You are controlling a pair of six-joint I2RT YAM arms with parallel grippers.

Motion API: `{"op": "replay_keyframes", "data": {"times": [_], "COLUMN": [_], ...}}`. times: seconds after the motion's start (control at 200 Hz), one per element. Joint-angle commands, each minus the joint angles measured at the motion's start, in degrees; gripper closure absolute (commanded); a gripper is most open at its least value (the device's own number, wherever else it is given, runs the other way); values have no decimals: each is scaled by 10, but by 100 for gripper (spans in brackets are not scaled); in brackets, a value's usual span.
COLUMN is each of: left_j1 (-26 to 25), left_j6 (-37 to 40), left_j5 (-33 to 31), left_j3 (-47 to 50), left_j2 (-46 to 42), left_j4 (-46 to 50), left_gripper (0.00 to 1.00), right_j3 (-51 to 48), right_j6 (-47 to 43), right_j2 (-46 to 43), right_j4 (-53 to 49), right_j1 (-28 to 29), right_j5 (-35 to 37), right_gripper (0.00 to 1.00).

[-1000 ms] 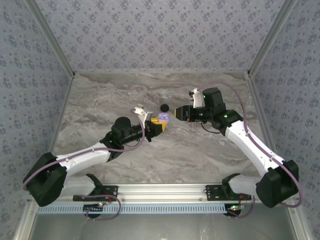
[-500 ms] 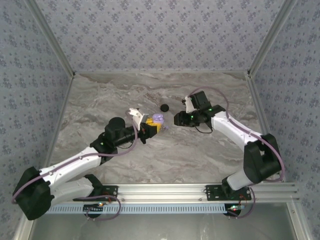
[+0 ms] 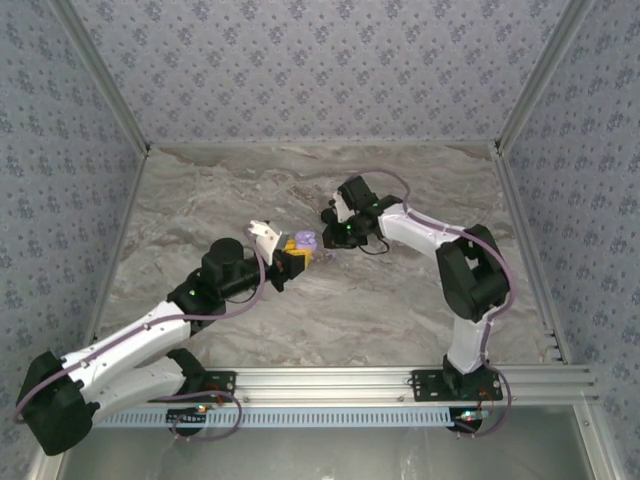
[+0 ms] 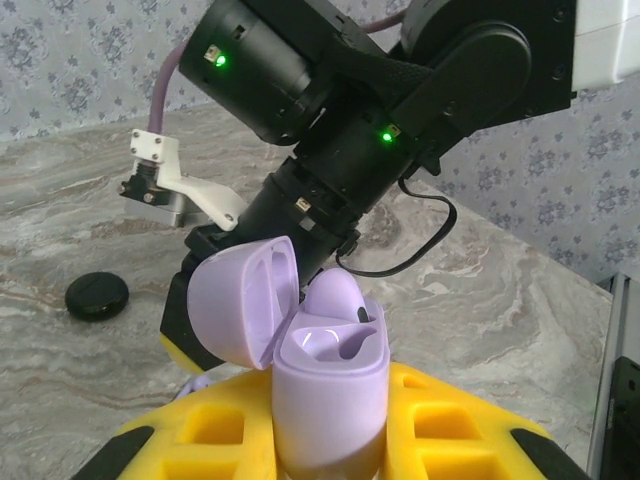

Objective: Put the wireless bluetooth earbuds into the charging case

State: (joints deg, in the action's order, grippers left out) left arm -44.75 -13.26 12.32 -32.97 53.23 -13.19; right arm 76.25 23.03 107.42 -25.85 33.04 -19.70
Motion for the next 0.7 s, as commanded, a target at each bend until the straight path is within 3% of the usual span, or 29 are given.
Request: {"op": "replay_keyframes", "data": {"times": [0.0,0.695], "left_j1": [-3,-3], "left_j6": [10,13], "left_j5": [-13,-26], "left_j3": [-14,-5], "left_j2": [-16,-35], "left_j4": [11,16], "left_gripper": [79,79], "right_j3": [37,140], "right_j6": [1,8], "right_j2": [29,141], "right_j4": [-41,-117], "right_j1": [11,34], "right_j5": [41,116], "right_gripper": [84,93]}}
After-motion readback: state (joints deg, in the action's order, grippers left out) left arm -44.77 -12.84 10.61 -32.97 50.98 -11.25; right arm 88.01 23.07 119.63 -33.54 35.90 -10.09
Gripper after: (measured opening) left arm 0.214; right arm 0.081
